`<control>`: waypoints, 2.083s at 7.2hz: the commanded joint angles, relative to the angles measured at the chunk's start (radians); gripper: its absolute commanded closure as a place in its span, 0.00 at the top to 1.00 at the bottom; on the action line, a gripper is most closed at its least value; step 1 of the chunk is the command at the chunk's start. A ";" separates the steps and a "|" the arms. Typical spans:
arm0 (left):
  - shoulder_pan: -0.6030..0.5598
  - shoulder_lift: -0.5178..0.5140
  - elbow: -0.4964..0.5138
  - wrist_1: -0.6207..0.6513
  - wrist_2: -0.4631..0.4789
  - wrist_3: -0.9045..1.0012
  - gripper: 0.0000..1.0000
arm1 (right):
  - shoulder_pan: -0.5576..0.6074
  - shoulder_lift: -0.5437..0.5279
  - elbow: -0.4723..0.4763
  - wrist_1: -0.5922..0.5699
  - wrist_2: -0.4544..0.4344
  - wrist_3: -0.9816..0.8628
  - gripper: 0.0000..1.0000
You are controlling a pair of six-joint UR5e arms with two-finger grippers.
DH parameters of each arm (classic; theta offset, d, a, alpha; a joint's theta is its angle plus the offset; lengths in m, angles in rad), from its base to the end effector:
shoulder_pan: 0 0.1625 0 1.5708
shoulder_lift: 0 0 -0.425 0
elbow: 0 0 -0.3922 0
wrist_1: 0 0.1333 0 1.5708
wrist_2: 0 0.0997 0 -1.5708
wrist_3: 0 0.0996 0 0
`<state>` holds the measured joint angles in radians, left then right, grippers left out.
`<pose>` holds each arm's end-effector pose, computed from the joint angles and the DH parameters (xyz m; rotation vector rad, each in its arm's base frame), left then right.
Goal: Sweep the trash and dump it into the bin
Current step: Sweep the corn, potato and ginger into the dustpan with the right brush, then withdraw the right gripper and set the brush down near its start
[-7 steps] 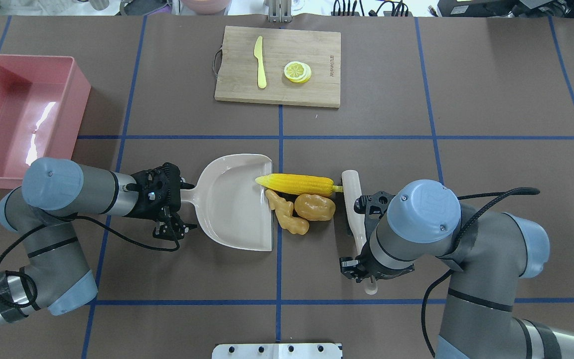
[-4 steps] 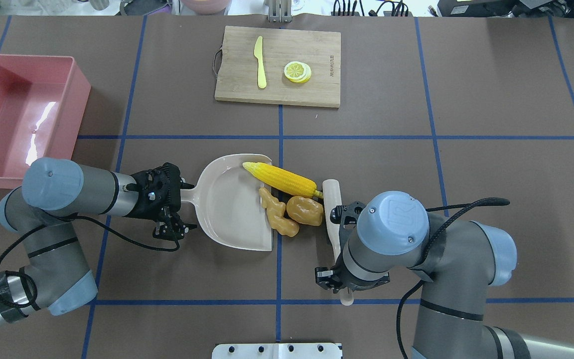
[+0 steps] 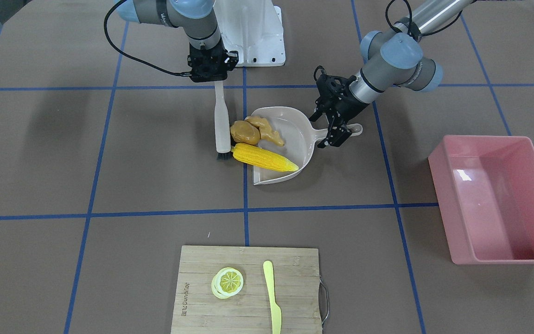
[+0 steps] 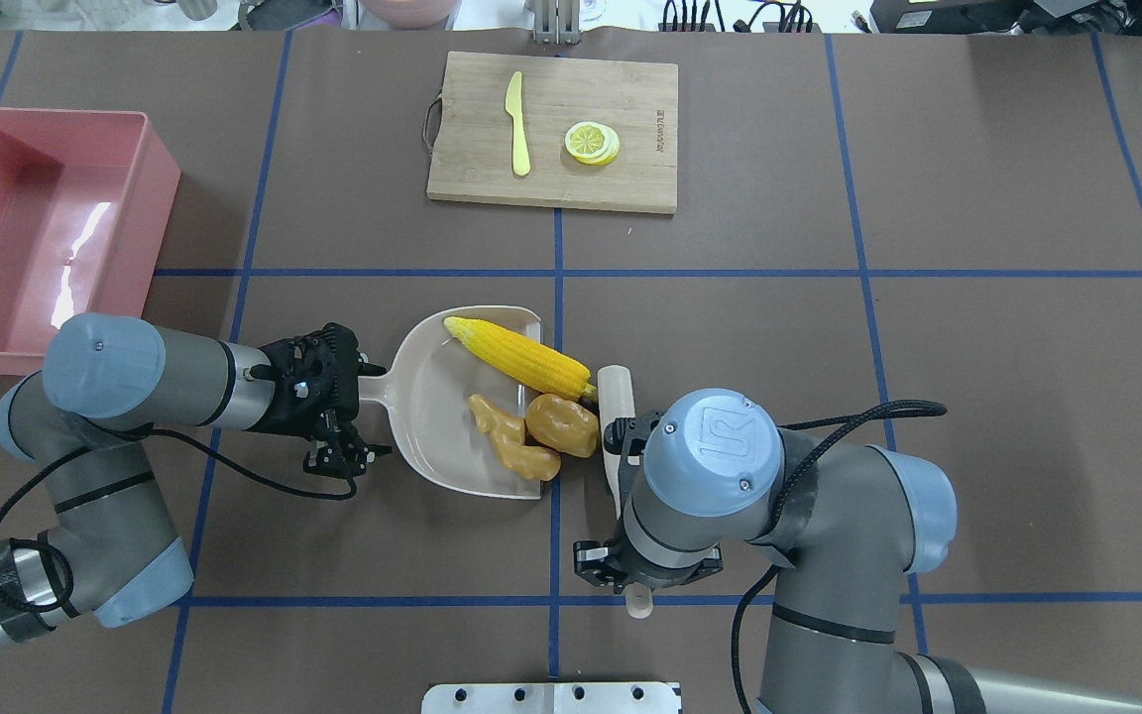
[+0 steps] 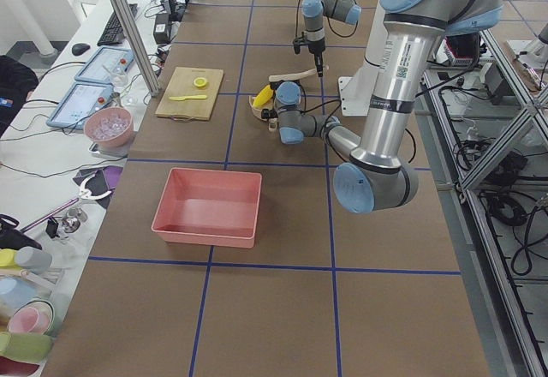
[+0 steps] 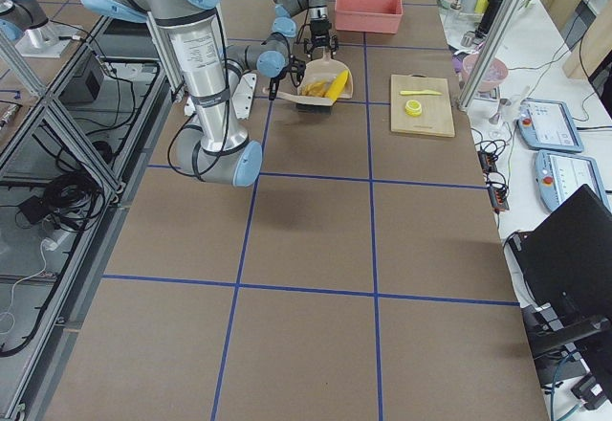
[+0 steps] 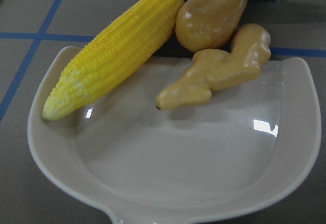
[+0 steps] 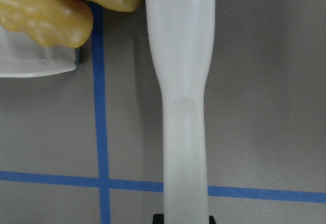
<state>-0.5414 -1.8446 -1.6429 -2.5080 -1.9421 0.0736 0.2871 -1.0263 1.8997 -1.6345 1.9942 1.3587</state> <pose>0.4651 -0.3931 0.3694 1.0476 0.9266 1.1684 -0.5556 -0.2604 0.2159 -0.1904 -0.8706 -0.1014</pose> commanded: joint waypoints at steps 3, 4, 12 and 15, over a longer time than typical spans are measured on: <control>0.000 0.005 -0.002 -0.002 0.000 0.000 0.96 | -0.011 0.093 -0.051 -0.002 0.002 0.025 0.00; 0.000 0.005 0.000 -0.002 0.000 0.000 0.96 | -0.011 0.130 -0.089 -0.002 0.003 0.023 0.00; 0.000 0.007 -0.006 -0.006 0.000 0.000 0.95 | -0.009 0.179 -0.025 -0.120 0.011 0.031 0.00; 0.000 0.007 -0.005 -0.006 0.002 0.000 0.68 | -0.009 0.163 0.030 -0.184 0.026 0.030 0.00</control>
<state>-0.5415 -1.8378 -1.6484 -2.5141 -1.9407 0.0737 0.2777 -0.8583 1.9018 -1.7816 2.0168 1.3894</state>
